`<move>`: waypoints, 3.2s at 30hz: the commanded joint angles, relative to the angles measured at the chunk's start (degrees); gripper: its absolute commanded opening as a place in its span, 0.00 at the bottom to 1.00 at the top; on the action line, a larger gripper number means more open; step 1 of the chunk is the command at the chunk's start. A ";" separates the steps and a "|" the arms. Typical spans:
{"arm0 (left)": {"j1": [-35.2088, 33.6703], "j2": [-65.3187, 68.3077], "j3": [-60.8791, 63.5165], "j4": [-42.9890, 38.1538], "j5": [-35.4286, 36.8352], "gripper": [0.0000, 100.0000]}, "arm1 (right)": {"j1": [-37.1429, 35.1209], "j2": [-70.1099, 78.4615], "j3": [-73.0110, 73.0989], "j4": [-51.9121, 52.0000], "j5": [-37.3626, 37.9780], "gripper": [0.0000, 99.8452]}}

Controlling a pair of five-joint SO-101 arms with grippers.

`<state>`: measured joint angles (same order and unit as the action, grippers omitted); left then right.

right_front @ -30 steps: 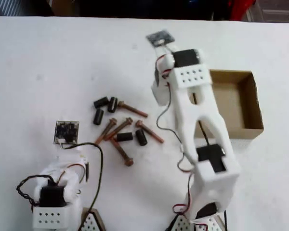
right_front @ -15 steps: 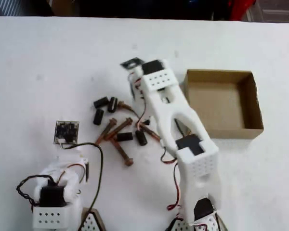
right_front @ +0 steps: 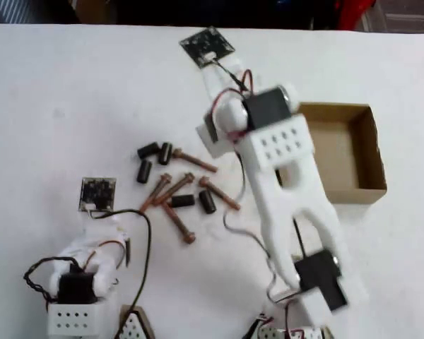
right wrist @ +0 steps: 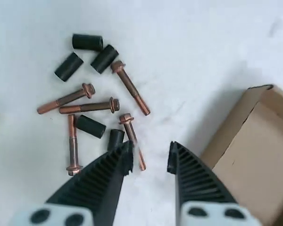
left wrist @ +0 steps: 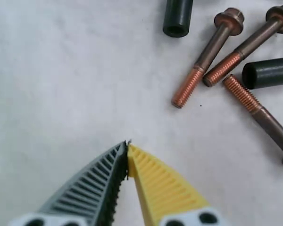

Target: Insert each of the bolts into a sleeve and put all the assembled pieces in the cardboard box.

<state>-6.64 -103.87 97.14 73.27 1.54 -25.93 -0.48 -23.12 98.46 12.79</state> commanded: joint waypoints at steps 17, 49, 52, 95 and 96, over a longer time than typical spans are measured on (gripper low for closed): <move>-0.13 -0.40 -0.18 0.26 -0.18 0.03 | -4.18 -36.09 35.43 -0.75 0.18 0.12; -0.13 -0.40 -0.18 0.26 -0.18 0.03 | -10.42 1.71 38.77 -24.40 -4.13 0.17; -0.13 -0.40 -0.18 0.26 -0.18 0.03 | -9.89 3.21 38.77 -26.95 -5.27 0.15; -0.13 -0.40 -0.18 0.26 -0.18 0.03 | -6.46 12.35 37.45 -32.84 -7.47 0.02; -0.13 -0.40 -0.18 0.26 -0.18 0.03 | -6.46 10.95 37.45 -31.96 -7.47 0.02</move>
<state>-6.64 -103.87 97.14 73.27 1.54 -32.26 16.22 15.91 64.44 5.49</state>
